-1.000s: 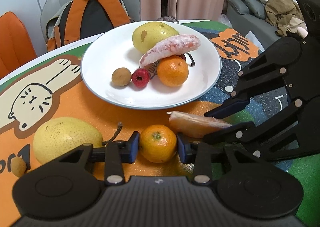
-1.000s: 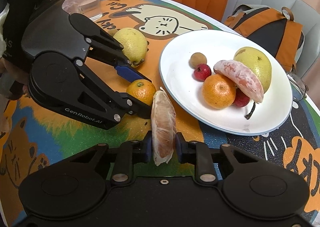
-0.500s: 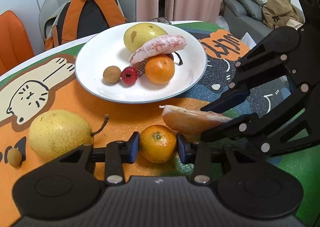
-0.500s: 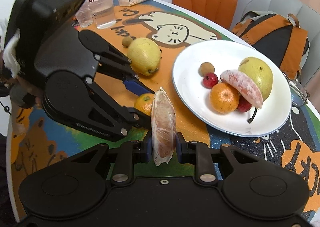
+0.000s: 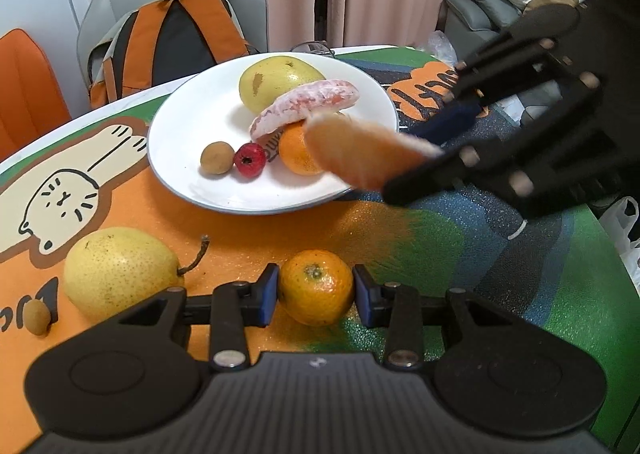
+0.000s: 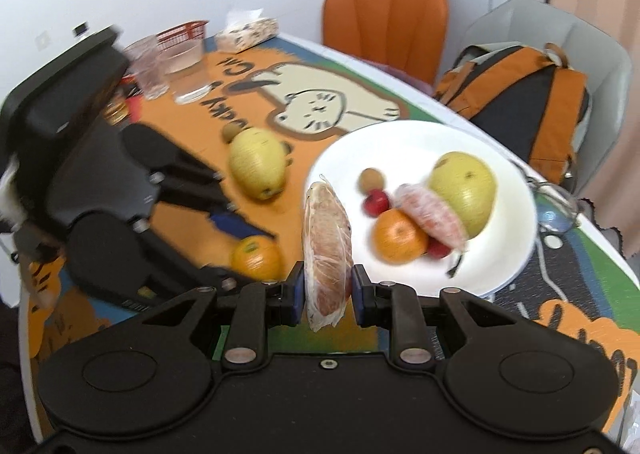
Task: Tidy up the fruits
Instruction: 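Carry the segment in the right gripper and mandarin in the left gripper over the plate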
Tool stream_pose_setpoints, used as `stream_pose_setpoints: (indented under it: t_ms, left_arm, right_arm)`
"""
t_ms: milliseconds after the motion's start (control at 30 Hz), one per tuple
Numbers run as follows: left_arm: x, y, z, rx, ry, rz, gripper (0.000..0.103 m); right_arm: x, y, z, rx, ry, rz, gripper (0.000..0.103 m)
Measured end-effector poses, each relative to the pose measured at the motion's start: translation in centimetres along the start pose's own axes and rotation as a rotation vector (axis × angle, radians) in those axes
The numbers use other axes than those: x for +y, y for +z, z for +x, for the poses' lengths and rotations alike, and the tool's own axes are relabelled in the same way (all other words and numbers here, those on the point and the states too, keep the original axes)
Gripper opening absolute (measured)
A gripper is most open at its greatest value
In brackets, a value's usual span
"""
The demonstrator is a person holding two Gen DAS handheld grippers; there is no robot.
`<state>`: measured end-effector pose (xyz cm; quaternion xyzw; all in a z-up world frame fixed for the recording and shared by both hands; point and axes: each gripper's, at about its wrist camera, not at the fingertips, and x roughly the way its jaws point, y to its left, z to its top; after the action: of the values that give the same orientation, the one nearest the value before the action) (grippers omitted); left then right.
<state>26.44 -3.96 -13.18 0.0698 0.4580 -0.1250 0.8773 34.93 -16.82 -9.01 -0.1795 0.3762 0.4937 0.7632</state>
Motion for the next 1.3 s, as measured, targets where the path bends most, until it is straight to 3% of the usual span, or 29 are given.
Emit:
stream_pose_setpoints:
  t_ms: [233, 500, 933, 1300]
  left_arm:
    - [-0.1, 0.2, -0.2, 0.001, -0.015, 0.011, 0.038]
    - [0.2, 2.3, -2.0, -0.063, -0.02, 0.026, 0.038]
    - [0.9, 6.1, -1.2, -0.145, 0.037, 0.036, 0.038]
    - [1.8, 6.3, 1.1, -0.101, 0.105, -0.011, 0.038]
  right_arm:
    - [-2.1, 1.1, 0.3, -0.043, -0.058, 0.014, 0.024]
    - [-5.2, 2.0, 0.2, -0.08, -0.142, 0.077, 0.024]
    - [-7.3, 0.9, 1.4, -0.034, -0.205, 0.132, 0.024]
    - [-7.5, 0.4, 2.7, 0.038, -0.195, 0.155, 0.024]
